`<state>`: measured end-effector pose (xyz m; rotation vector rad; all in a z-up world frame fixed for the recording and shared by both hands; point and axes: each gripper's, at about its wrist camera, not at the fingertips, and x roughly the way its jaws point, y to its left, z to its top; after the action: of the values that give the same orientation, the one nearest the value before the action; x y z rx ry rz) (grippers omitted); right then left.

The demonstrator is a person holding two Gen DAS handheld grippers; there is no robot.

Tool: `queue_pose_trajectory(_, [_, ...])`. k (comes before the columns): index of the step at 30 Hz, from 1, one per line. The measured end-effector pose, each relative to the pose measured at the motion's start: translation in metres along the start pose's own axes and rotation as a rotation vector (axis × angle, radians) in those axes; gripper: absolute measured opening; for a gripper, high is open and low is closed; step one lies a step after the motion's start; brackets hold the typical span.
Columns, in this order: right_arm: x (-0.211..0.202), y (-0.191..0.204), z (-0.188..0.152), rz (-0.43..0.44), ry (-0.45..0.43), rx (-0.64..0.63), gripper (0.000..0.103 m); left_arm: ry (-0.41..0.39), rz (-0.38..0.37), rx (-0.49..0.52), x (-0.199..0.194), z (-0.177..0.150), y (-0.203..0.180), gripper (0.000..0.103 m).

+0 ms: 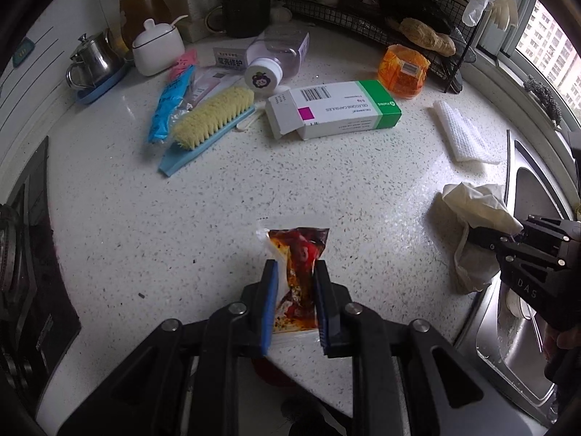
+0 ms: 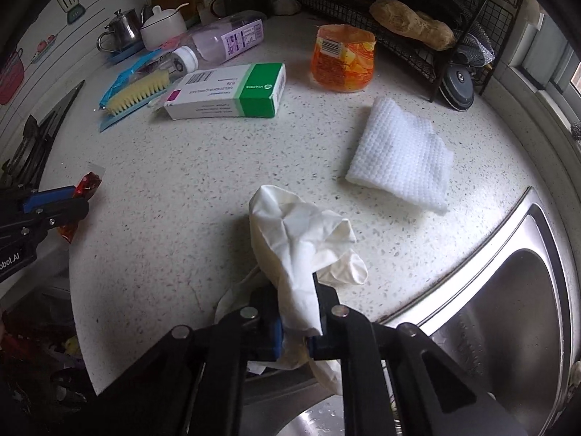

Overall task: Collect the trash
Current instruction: 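Carry the red wrapper and white glove down over the red bin with both grippers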

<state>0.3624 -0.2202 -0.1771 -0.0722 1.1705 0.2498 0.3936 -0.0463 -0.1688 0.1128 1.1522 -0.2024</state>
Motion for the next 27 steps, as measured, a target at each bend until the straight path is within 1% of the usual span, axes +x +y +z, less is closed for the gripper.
queue_pose_trajectory(8, [-0.017,0.064,-0.026,0.066,-0.005,-0.014,0.008,-0.021,0.021,-0.032,-0.029,-0.041,0.03,0.017])
queue_pose_trajectory(13, [-0.035,0.108,-0.047,0.092,-0.031,-0.032,0.008,-0.033,0.029,-0.047,-0.055,-0.076,0.048,0.018])
queue_pose_trajectory(17, [-0.046,0.137,-0.062,0.104,-0.046,-0.058,0.008,-0.043,0.035,-0.056,-0.075,-0.107,0.064,0.017])
queue_pose_trajectory(21, [-0.053,0.162,-0.084,0.118,-0.046,-0.077,0.008,-0.035,0.043,-0.076,-0.087,-0.141,0.081,0.017])
queue_pose_trajectory(25, [-0.054,0.19,-0.111,0.126,-0.034,-0.106,0.008,-0.024,0.046,-0.091,-0.091,-0.178,0.091,0.017])
queue_pose_trajectory(27, [-0.049,0.2,-0.124,0.131,-0.016,-0.109,0.008,0.0,0.039,-0.102,-0.087,-0.197,0.093,0.017])
